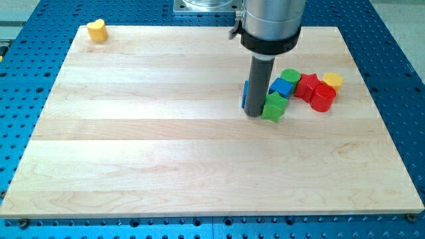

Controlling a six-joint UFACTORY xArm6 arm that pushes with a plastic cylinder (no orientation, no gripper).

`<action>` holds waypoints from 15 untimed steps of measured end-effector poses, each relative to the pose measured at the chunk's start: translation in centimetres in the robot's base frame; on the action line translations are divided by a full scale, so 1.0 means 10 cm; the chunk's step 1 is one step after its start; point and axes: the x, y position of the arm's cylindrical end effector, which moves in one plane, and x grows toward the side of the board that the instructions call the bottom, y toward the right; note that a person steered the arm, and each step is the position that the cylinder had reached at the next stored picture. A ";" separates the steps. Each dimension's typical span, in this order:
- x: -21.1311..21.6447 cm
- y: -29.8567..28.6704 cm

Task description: Place the triangle at the center top of the board

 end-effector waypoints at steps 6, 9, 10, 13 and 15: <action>-1.53 -0.28; -2.03 -0.53; -1.75 -0.18; -1.06 -1.26; -1.37 -1.34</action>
